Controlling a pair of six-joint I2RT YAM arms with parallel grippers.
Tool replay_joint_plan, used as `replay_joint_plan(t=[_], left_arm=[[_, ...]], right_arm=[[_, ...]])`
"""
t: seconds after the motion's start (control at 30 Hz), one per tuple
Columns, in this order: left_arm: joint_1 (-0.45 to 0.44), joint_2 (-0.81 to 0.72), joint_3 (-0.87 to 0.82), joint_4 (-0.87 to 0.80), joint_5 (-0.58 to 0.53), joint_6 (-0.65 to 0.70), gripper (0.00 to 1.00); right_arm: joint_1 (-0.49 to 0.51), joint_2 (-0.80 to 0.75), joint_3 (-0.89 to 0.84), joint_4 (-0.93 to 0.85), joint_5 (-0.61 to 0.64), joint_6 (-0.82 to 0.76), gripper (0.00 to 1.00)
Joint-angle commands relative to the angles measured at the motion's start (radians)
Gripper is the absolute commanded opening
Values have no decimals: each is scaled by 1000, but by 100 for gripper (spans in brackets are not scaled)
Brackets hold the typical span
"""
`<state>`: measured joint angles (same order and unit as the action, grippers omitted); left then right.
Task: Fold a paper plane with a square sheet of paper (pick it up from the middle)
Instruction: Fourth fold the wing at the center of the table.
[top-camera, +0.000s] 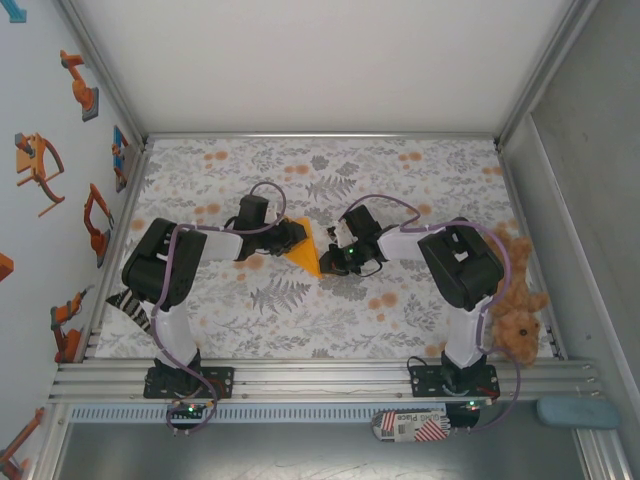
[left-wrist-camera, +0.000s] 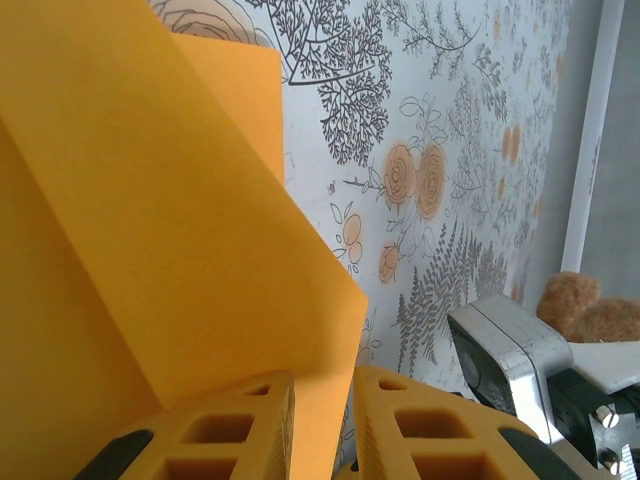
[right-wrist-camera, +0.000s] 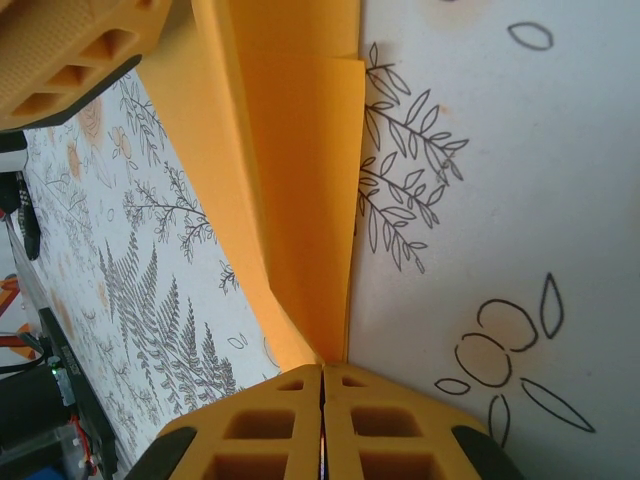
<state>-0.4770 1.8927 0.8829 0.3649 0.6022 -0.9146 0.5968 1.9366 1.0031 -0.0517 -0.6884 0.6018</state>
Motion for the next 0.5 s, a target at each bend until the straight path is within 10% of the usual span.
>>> replay_joint_plan(t=[0.0, 0.47], left_arm=[[-5, -36, 4, -15, 18, 27, 22], [-19, 28, 48, -45, 23, 41, 21]], right_arm=[[-5, 10, -16, -45, 47, -24, 8], [-5, 6, -26, -40, 60, -23, 9]])
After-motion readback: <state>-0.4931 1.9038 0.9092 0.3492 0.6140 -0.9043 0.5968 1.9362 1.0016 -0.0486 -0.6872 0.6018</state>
